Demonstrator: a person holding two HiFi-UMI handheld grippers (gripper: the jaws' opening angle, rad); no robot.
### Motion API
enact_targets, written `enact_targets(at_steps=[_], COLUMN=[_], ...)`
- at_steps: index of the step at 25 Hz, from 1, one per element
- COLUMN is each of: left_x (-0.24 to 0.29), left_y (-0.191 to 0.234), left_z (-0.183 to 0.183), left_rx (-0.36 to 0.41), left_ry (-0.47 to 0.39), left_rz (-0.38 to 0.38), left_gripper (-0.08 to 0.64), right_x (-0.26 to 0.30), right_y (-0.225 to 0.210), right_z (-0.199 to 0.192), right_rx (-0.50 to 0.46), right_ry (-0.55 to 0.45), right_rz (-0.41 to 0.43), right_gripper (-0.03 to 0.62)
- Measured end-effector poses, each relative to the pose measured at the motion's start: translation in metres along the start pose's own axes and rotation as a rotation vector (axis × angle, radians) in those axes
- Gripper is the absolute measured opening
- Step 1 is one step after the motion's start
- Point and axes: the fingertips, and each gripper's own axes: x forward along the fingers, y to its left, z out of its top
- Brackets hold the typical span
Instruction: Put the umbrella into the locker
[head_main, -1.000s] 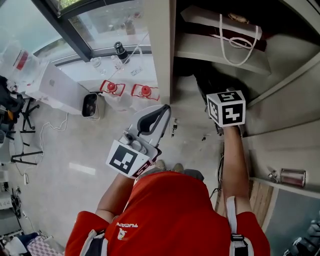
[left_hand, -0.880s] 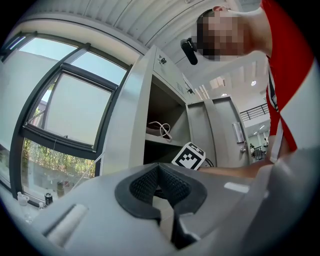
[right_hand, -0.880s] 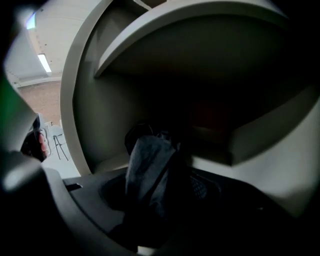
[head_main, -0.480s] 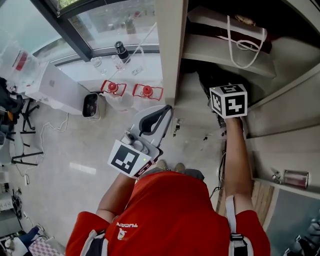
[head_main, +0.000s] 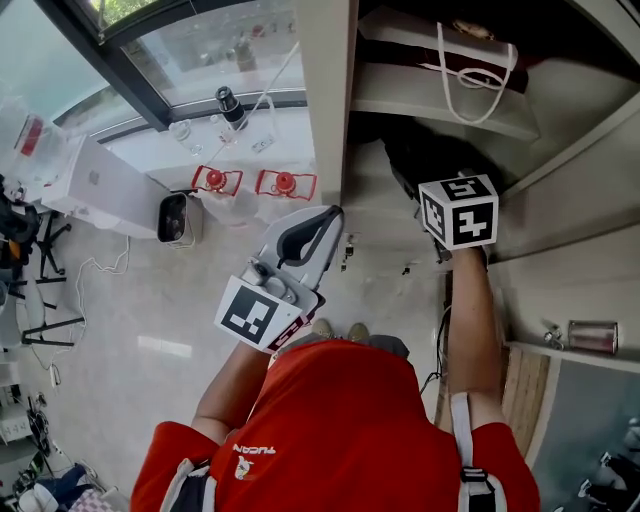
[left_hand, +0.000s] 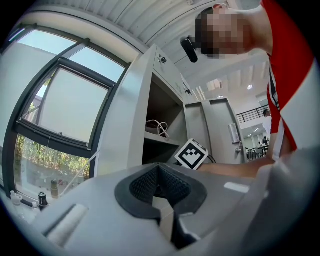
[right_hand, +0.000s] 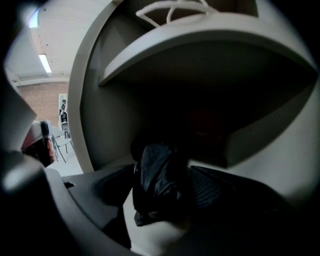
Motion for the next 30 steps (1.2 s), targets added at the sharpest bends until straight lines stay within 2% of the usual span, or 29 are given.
enact_targets(at_steps=[6,14,17,21,26,30], left_x=[0.003,0.011,0.012,0.012,0.011,0.01], left_y=[-0.007,-0.025,-0.032,-0.042,-0.053,-0.061], left_z=[0.004,0.009,0.01,0.014,0.016,0.016], left_rx=[0.001,0.003,0.009,0.014,0.018,0.018], left_ry=[-0.014,-0.029,-0.032,-0.038,-0.042,-0.042], left_rz=[-0.025,-0.073,-0.09,-0.108,-0.124,-0.136], left_gripper=[0.005,0.005,0.005,0.005,0.005,0.005], right_x=[-0.053,-0.114,-0.131,-0.15,-0.161,-0.161], right_y=[0.019,0.062,0.078,0.094,0.104,0.109], right_z=[0.005,0.009,0.01,0.011,0.009,0.004], right_rx=[0.006,0.055,0.083,0.073,0.062,0.047], right_ry=[-0.093,-0.255,-0.301,-0.341,-0.376,-0.367], right_rz=[-0.021,0.097,0.155,0.19,0.195,0.191], right_gripper=[0.314,0.306,0.234,0.122,0.043,0.017])
